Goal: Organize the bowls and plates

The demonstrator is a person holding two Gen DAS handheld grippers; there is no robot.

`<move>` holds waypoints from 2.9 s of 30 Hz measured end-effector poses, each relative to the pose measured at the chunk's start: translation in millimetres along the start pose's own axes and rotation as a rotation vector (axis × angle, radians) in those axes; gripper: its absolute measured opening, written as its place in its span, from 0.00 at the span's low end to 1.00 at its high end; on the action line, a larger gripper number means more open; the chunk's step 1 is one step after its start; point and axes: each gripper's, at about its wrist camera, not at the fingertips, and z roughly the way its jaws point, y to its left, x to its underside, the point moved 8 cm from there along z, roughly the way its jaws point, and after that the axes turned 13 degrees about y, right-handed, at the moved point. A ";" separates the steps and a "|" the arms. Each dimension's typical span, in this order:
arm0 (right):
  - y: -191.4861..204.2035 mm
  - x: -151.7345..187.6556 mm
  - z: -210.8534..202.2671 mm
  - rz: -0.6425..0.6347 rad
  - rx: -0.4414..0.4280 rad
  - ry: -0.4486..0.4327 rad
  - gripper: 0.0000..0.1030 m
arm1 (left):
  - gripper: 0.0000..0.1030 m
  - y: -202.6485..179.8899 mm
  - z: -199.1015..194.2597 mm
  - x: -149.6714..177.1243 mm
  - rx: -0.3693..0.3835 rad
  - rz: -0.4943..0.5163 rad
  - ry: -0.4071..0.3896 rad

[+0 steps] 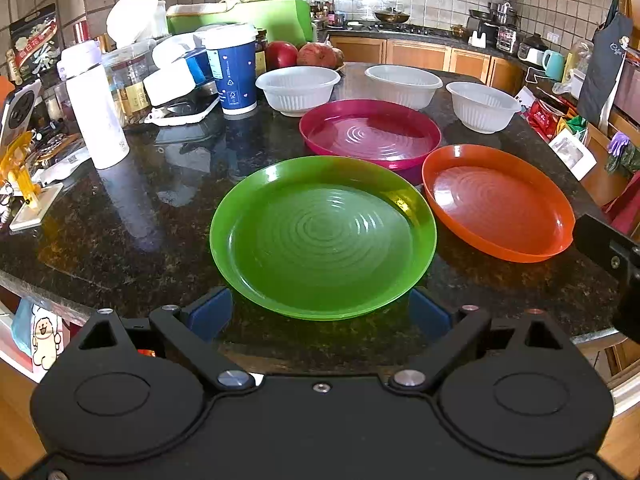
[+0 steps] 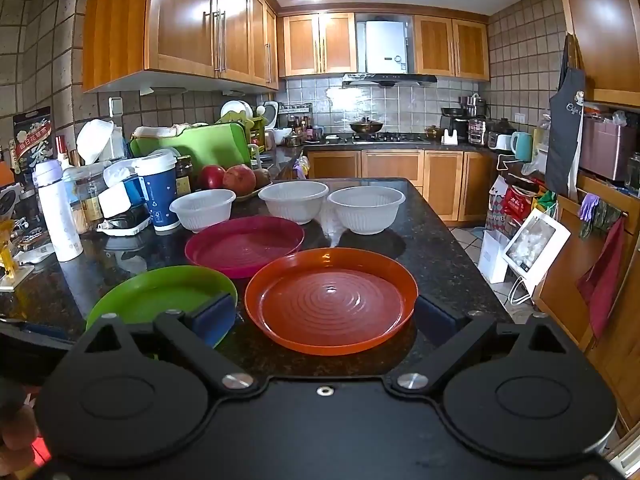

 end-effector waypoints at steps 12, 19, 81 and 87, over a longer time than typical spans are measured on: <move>0.3 0.3 -1.2 -0.002 0.002 -0.001 0.98 | 0.92 -0.6 -1.4 0.6 0.003 -0.002 -0.003; 1.9 0.3 -1.9 -0.007 -0.001 0.001 0.98 | 0.92 0.7 -1.6 0.0 0.004 -0.003 -0.002; 14.4 -37.8 26.2 0.033 0.040 -0.117 0.86 | 0.88 38.2 13.4 -55.9 0.178 0.020 -0.061; 36.6 -42.8 46.4 -0.015 0.062 -0.080 0.80 | 0.79 57.5 28.7 -76.9 0.178 0.046 -0.043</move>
